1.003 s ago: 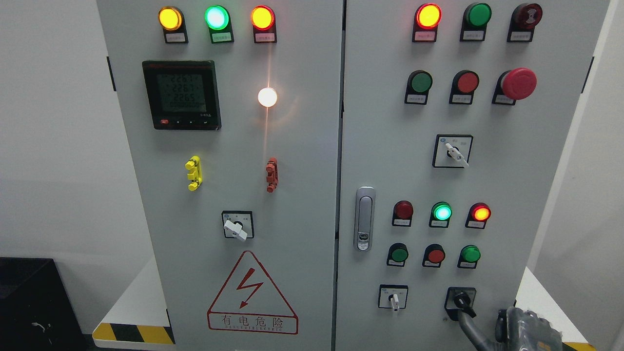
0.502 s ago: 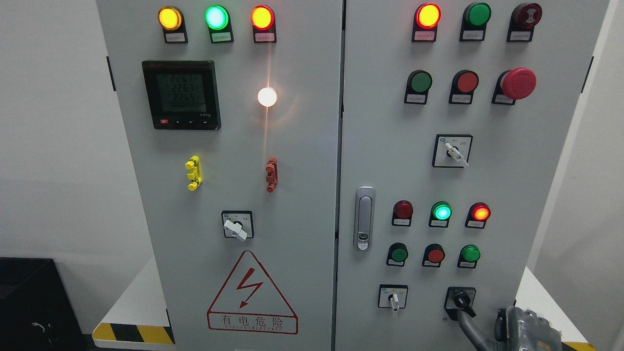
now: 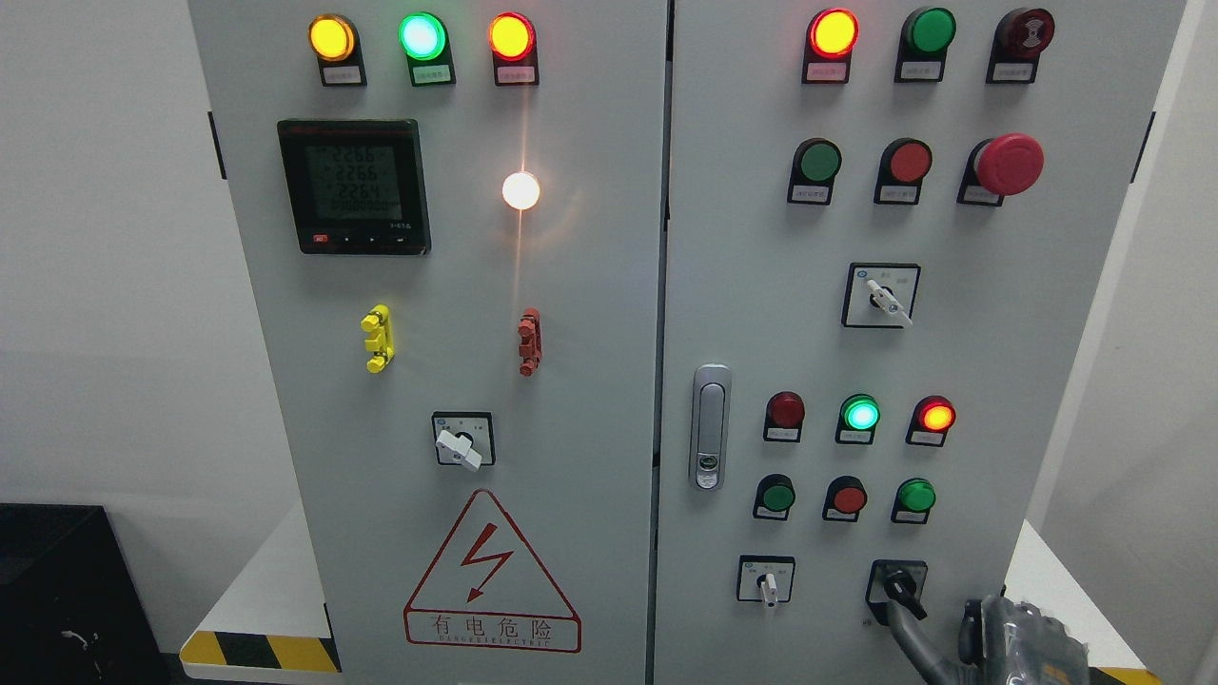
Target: Flip black knob to close circuit
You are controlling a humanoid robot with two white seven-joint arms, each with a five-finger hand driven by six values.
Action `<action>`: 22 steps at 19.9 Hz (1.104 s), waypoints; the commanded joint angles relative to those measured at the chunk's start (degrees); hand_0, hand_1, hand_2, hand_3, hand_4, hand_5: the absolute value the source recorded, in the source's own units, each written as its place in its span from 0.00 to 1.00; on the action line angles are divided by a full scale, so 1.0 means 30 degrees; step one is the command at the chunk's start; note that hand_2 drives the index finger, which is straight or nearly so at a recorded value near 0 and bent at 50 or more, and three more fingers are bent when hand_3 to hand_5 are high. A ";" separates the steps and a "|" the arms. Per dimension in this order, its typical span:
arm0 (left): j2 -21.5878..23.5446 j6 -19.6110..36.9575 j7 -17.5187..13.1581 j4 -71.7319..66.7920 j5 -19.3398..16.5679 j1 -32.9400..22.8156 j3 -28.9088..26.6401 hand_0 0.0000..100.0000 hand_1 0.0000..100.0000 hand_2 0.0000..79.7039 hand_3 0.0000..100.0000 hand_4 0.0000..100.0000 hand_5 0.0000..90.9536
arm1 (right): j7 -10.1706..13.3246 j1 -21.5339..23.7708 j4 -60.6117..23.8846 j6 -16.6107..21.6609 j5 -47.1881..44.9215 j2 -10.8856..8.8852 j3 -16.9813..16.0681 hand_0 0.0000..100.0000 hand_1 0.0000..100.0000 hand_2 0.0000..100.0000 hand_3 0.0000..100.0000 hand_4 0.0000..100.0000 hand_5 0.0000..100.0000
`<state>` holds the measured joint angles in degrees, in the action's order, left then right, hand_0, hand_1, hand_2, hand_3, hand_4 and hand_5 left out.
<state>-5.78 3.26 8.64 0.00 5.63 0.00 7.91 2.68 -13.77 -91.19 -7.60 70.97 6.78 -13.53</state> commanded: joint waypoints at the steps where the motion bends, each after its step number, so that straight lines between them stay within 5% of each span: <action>1: -0.0007 -0.0001 -0.0010 0.0556 0.0000 -0.0439 0.0000 0.12 0.56 0.00 0.00 0.00 0.00 | -0.0103 0.0049 0.0367 0.0043 -0.0013 0.0026 0.0555 0.00 0.00 0.96 1.00 1.00 1.00; 11: -0.0007 -0.0001 -0.0010 0.0556 0.0000 -0.0439 0.0000 0.12 0.56 0.00 0.00 0.00 0.00 | -0.0044 0.0283 -0.0072 0.0160 -0.0013 0.0084 0.1111 0.00 0.00 0.96 1.00 1.00 1.00; 22: -0.0007 -0.0001 -0.0010 0.0556 0.0000 -0.0439 0.0000 0.12 0.56 0.00 0.00 0.00 0.00 | 0.0073 0.2420 -0.3527 0.0190 -0.2058 0.0173 0.2018 0.00 0.00 0.91 1.00 0.99 1.00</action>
<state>-5.78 3.26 8.64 0.00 5.62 0.00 7.91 2.55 -9.62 -94.76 -6.89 69.28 7.06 -12.66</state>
